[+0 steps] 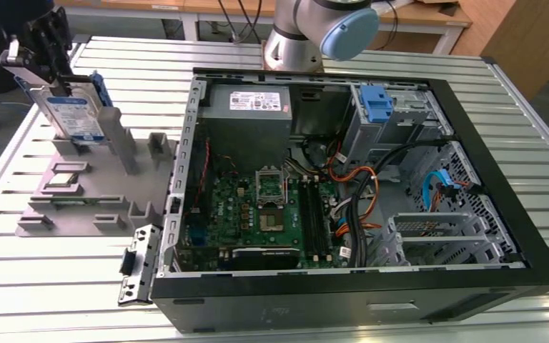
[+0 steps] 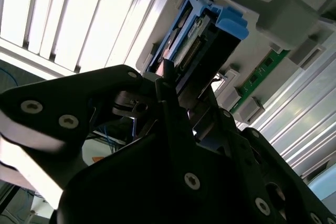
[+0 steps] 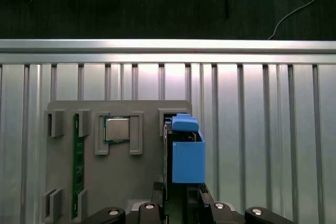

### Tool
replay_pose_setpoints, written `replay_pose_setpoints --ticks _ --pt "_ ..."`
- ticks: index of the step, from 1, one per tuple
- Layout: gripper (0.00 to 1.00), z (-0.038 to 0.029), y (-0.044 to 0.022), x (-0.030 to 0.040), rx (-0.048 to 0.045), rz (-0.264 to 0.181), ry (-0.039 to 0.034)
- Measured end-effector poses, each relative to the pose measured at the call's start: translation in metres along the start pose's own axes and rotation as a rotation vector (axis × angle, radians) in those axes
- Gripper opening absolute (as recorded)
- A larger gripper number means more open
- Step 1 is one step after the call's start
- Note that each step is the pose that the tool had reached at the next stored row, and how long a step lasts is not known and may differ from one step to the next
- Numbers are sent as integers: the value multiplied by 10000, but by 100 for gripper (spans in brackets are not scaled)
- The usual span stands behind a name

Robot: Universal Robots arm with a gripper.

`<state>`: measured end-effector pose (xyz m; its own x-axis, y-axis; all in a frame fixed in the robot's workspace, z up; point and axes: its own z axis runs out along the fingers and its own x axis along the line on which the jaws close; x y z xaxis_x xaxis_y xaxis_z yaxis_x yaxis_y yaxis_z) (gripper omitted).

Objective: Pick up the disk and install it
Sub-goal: 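Pick up the disk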

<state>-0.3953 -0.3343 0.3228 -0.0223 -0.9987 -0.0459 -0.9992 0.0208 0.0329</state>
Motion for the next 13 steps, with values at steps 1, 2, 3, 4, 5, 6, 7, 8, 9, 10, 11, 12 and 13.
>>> replay_pose_setpoints --ticks 1,2,3,4,5,6,7,8,9,10,11,12,13 --pt "35 -33 1 -2 0 0 0" --pt "35 -66 2 -3 1 0 0" --pt "35 -96 3 -5 -1 0 1" --pt "35 -125 4 -6 -1 0 1" --pt "35 -147 5 -7 -1 0 0" --pt "35 -153 5 -7 0 0 0" --pt "35 -153 5 -7 0 0 -1" --pt "35 -152 5 -7 2 0 -1" --pt "35 -153 5 -7 2 0 -1" --pt "35 -153 5 -7 1 0 -1" --pt "35 -153 5 -7 1 0 -1" --pt "35 -154 5 -7 0 0 0" --pt "35 -154 5 -7 0 0 0"
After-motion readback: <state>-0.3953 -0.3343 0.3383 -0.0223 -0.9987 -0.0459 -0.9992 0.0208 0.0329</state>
